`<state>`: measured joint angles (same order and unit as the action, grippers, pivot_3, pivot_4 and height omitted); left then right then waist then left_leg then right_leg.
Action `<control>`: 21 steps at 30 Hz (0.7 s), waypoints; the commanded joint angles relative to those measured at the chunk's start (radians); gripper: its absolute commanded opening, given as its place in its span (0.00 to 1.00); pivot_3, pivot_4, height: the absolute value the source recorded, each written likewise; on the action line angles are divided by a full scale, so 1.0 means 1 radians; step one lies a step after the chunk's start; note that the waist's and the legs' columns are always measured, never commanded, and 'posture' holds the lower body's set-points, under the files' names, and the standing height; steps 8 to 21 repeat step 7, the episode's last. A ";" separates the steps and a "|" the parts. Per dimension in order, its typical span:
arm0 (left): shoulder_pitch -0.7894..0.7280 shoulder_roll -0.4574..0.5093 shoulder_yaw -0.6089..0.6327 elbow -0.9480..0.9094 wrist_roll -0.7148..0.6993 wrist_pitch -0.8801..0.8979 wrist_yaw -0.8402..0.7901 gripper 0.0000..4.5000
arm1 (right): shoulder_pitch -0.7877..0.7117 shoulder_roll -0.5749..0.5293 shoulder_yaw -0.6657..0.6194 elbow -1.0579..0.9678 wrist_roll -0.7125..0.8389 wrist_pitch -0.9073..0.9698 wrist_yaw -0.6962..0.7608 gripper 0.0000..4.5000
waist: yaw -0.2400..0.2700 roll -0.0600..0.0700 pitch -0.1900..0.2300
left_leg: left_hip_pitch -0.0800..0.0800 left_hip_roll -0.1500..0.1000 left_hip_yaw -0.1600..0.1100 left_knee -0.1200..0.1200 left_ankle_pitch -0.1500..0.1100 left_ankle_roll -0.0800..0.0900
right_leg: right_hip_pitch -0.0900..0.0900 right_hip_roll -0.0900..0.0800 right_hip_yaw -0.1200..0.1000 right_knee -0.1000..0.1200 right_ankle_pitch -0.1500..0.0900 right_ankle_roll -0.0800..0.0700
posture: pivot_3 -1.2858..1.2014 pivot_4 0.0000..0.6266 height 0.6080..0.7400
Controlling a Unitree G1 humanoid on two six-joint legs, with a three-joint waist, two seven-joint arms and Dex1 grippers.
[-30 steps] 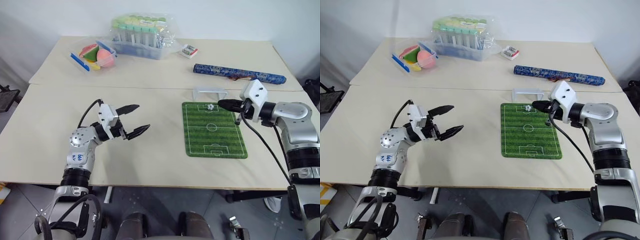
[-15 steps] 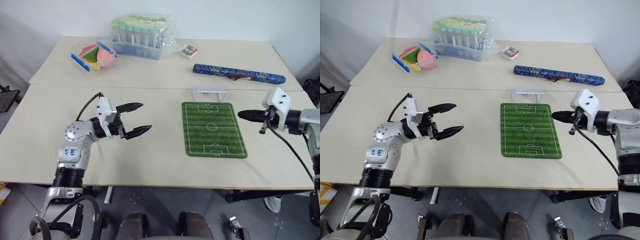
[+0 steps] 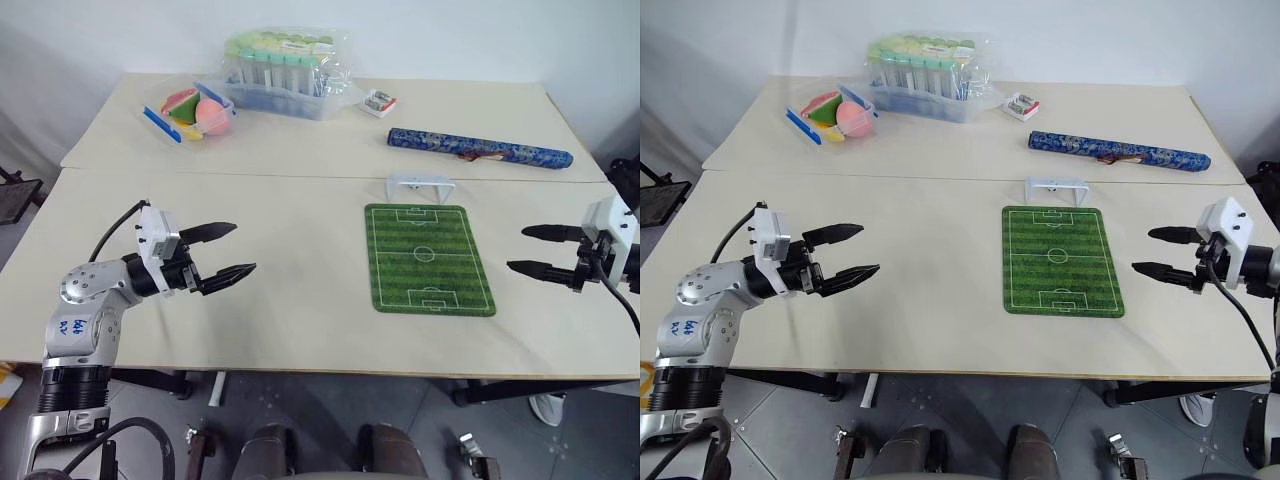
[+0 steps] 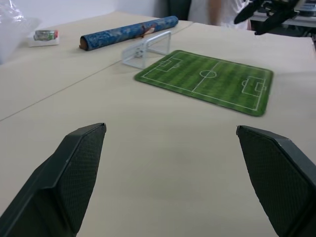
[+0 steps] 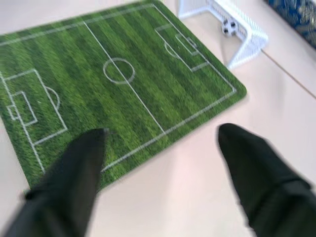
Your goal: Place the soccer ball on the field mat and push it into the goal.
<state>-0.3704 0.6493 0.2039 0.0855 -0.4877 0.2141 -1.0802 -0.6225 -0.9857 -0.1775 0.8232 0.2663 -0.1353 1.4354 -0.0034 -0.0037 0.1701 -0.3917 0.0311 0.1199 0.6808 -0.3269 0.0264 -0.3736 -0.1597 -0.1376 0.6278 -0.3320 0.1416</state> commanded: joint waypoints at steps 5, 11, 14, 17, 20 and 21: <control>0.074 0.004 0.051 -0.109 -0.051 0.037 0.032 1.00 | 0.104 -0.006 -0.090 -0.009 0.036 -0.034 -0.059 1.00 | -0.001 0.000 0.000 | 0.000 0.000 0.000 -0.001 0.000 0.000 | 0.000 0.000 0.000 0.000 0.000 0.000 | 0.52 0.24 1.00; 0.113 0.000 0.048 -0.136 -0.047 0.022 0.031 1.00 | 0.171 0.020 -0.122 -0.058 0.042 -0.036 -0.134 1.00 | 0.000 0.000 0.000 | 0.000 0.000 0.000 -0.001 0.000 0.000 | 0.000 -0.001 0.000 0.000 0.000 0.000 | 0.52 0.24 1.00; 0.113 0.000 0.048 -0.136 -0.047 0.022 0.031 1.00 | 0.171 0.020 -0.122 -0.058 0.042 -0.036 -0.134 1.00 | 0.000 0.000 0.000 | 0.000 0.000 0.000 -0.001 0.000 0.000 | 0.000 -0.001 0.000 0.000 0.000 0.000 | 0.52 0.24 1.00; 0.113 0.000 0.048 -0.136 -0.047 0.022 0.031 1.00 | 0.171 0.020 -0.122 -0.058 0.042 -0.036 -0.134 1.00 | 0.000 0.000 0.000 | 0.000 0.000 0.000 -0.001 0.000 0.000 | 0.000 -0.001 0.000 0.000 0.000 0.000 | 0.52 0.24 1.00; 0.113 0.000 0.048 -0.136 -0.047 0.022 0.031 1.00 | 0.171 0.020 -0.122 -0.058 0.042 -0.036 -0.134 1.00 | 0.000 0.000 0.000 | 0.000 0.000 0.000 -0.001 0.000 0.000 | 0.000 -0.001 0.000 0.000 0.000 0.000 | 0.52 0.24 1.00; 0.113 0.000 0.048 -0.136 -0.047 0.022 0.031 1.00 | 0.171 0.020 -0.122 -0.058 0.042 -0.036 -0.134 1.00 | 0.000 0.000 0.000 | 0.000 0.000 0.000 -0.001 0.000 0.000 | 0.000 -0.001 0.000 0.000 0.000 0.000 | 0.52 0.24 1.00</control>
